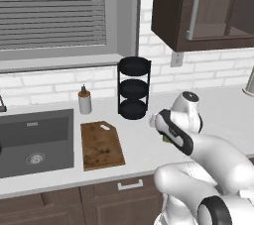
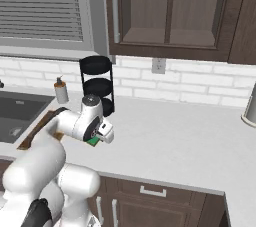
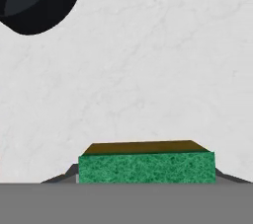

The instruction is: Pick up the sponge from the counter and clean the cutting board by briefly scrubbing or pressing down on the cutting board. Once finished, release the sponge.

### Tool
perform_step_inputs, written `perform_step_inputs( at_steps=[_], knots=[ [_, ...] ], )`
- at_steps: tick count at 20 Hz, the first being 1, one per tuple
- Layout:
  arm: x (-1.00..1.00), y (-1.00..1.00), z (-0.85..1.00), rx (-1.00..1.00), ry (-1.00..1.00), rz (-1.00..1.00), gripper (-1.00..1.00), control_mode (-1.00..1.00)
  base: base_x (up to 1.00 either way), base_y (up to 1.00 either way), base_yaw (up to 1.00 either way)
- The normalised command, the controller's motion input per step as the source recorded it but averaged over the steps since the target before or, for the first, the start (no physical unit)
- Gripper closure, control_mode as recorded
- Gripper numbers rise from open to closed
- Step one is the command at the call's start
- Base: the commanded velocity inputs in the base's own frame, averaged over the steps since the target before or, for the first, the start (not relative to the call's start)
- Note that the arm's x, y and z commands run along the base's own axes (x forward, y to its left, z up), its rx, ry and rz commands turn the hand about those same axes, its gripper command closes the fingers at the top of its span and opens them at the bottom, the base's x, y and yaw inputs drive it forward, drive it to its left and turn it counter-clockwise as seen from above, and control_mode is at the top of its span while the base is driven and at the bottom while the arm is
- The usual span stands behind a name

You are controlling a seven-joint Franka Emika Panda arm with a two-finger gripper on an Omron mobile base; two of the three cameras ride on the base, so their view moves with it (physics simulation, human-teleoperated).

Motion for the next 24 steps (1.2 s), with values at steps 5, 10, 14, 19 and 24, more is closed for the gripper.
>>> perform_step_inputs(
  at_steps=[5, 10, 14, 19, 24],
  knots=[
    [0.53, -0.36, -0.18, -0.01, 0.0, 0.0, 1.0, -1.0, 0.0, 0.0, 0.0],
    [0.11, -0.03, -0.03, 0.0, -0.01, 0.0, 1.0, -1.0, 0.0, 0.0, 0.0],
    [0.0, 0.0, -0.47, -0.02, 0.0, 0.0, -1.0, -1.0, 0.0, 0.0, 0.0],
    [0.0, 0.01, -0.41, -0.03, -0.01, 0.0, -1.0, -1.0, 0.0, 0.0, 0.0],
    [0.0, 0.0, 0.0, 0.0, -0.06, 0.0, -1.0, -1.0, 0.0, 0.0, 0.0]
  ],
)
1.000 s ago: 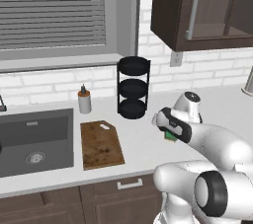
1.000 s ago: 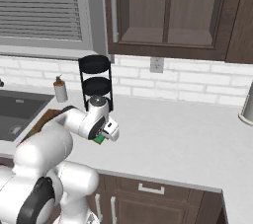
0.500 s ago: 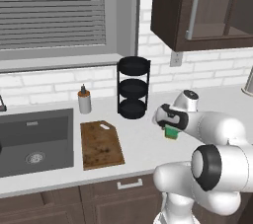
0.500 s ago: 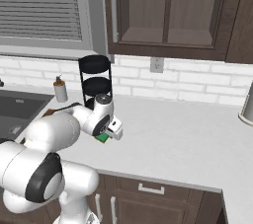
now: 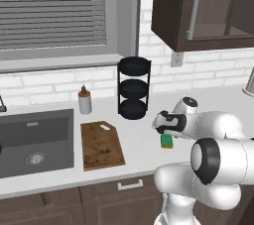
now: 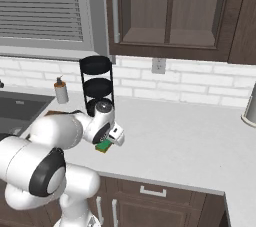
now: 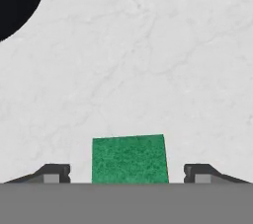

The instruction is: Pick up the sponge from the counter and clean the cutting board by briefly scrubbing or pressing down on the cutting board. Once finished, release the sponge.

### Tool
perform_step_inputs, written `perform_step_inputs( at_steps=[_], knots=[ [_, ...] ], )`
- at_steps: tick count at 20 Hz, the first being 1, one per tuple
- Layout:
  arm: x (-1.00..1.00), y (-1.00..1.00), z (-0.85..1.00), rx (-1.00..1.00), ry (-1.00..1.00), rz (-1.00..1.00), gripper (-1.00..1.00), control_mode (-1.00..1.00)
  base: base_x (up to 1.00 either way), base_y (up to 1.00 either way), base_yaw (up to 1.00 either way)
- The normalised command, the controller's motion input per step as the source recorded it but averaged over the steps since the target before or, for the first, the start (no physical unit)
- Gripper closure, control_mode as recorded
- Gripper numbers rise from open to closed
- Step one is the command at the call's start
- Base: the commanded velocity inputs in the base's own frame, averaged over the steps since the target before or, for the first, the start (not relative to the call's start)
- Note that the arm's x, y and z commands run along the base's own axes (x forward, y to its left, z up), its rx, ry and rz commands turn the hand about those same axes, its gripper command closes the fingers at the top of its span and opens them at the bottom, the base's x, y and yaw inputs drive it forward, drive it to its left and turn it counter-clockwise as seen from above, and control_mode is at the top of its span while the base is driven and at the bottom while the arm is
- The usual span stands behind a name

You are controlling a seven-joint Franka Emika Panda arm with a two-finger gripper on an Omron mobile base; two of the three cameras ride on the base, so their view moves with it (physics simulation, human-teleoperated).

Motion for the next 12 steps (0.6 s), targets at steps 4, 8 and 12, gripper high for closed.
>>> perform_step_inputs(
  at_steps=[4, 8, 12],
  knots=[
    [-0.28, -0.02, 0.41, 0.01, -0.11, 0.0, -1.0, -1.0, 0.0, 0.0, 0.0],
    [-0.41, 0.0, 0.82, 0.03, -0.11, 0.0, -1.0, -1.0, 0.0, 0.0, 0.0],
    [-0.51, 0.12, 0.78, 0.01, -0.23, 0.0, -1.0, -1.0, 0.0, 0.0, 0.0]
  ],
)
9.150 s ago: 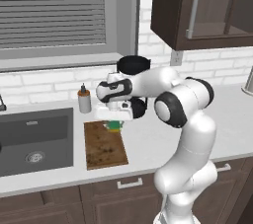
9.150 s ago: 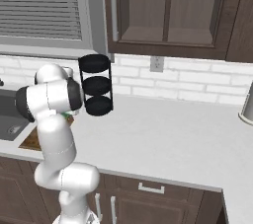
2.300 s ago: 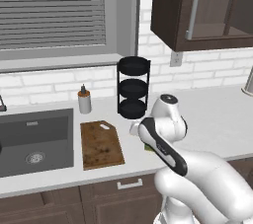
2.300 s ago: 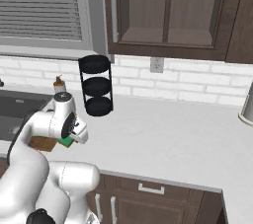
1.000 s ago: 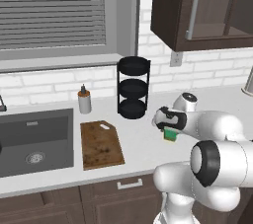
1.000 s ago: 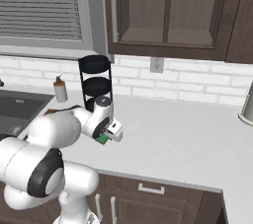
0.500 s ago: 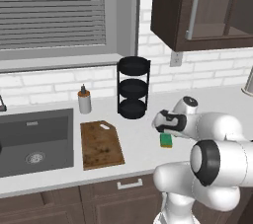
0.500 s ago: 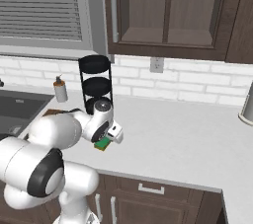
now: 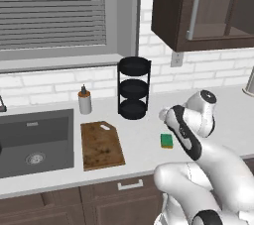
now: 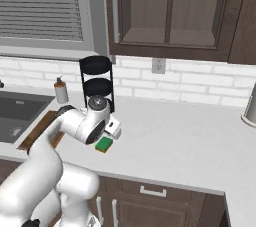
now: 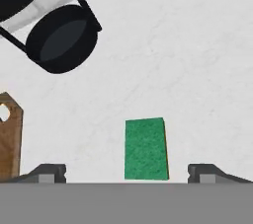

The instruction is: Pick up the sponge from the counter and clean the cutting board by briefly scrubbing or pressing down on the cutting board. Once finished, release the sponge.

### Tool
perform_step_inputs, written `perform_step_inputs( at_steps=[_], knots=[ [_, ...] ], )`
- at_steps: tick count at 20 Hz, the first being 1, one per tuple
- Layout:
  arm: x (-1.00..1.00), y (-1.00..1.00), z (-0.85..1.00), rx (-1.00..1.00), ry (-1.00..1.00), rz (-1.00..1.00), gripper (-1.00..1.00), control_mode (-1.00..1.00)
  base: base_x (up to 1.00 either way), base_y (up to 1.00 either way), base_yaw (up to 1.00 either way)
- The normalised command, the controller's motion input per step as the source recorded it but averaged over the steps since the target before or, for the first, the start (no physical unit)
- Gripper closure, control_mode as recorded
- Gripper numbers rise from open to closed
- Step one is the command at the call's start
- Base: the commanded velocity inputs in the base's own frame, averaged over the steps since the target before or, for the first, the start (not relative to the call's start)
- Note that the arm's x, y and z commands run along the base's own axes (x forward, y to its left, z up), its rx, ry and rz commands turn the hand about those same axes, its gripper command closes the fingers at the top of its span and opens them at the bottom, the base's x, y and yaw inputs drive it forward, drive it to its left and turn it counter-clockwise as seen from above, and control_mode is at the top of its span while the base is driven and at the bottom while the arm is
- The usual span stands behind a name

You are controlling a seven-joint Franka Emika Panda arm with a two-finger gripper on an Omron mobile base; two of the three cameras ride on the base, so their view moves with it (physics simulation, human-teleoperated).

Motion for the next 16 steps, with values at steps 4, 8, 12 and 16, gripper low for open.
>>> perform_step_inputs(
  at_steps=[4, 8, 12, 16],
  knots=[
    [-0.78, 0.22, 0.76, -0.05, -0.5, 0.0, -1.0, -1.0, 0.0, 0.0, 0.0],
    [-0.93, 0.46, 0.78, -0.04, -0.45, -0.01, -1.0, -1.0, 0.0, 0.0, 0.0],
    [-0.95, 0.59, 0.47, -0.01, -0.24, -0.02, -1.0, -1.0, 0.0, 0.0, 0.0],
    [-1.0, 0.55, -0.14, -0.04, -0.36, -0.01, -1.0, -1.0, 0.0, 0.0, 0.0]
  ],
)
